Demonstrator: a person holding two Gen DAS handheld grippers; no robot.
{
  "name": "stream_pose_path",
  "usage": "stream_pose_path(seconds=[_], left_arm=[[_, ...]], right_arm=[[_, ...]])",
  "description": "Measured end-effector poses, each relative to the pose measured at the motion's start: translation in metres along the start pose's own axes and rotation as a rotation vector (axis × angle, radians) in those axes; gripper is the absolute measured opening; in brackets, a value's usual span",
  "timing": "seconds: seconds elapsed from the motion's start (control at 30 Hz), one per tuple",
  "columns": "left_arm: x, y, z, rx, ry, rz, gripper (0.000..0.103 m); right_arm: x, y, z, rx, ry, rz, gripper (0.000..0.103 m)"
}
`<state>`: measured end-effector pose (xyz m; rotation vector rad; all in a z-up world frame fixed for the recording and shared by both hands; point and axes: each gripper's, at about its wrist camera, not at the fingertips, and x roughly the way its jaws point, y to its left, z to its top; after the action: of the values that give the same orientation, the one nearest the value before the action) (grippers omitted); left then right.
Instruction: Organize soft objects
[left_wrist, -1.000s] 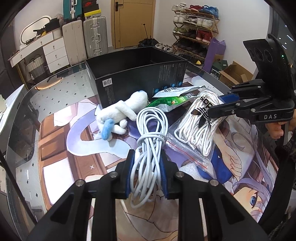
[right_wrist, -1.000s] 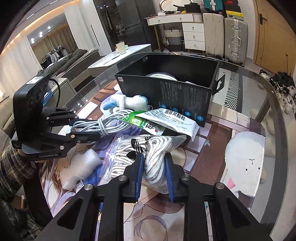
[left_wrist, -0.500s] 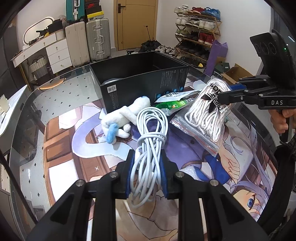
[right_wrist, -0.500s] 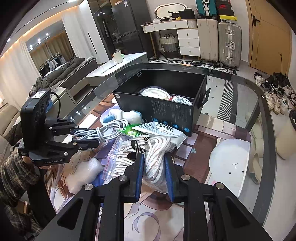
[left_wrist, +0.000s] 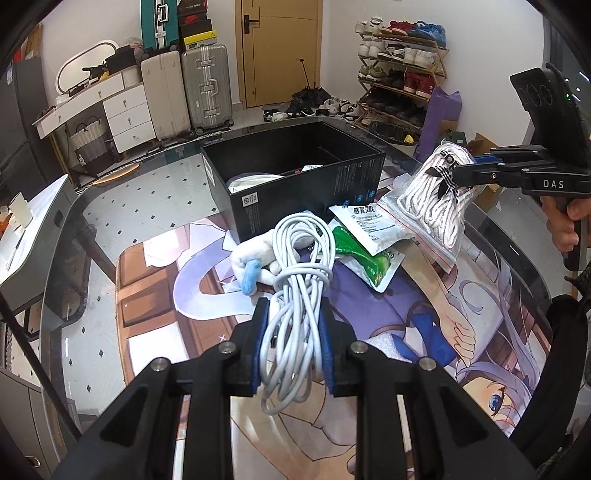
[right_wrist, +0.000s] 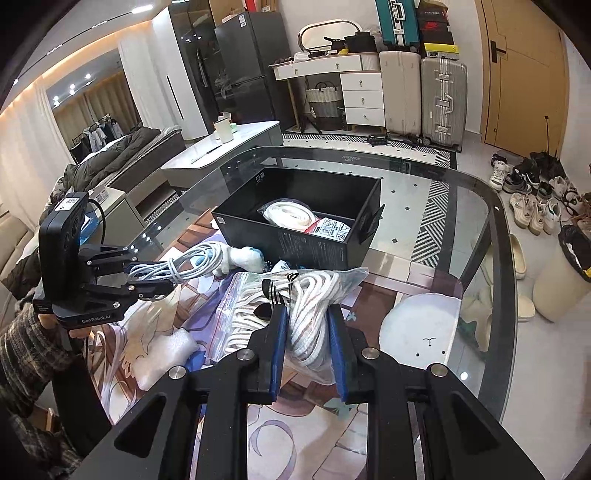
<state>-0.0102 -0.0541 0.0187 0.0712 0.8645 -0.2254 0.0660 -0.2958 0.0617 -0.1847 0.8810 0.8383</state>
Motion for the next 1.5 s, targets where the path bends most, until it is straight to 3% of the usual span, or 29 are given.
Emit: stream_pose_path(seconds=[0.73, 1.5], left_arm=[[-0.031, -0.007, 0.028, 0.055, -0.067, 0.045, 0.023], [-0.030, 0.000, 0.051, 0.060, -0.086, 0.060, 0.023]], right_arm=[[-0.018, 0.007, 0.018, -0.005, -0.046, -0.004, 0.021], [-0.014, 0.008, 0.039, -0.027, -0.049, -0.023, 0.021]])
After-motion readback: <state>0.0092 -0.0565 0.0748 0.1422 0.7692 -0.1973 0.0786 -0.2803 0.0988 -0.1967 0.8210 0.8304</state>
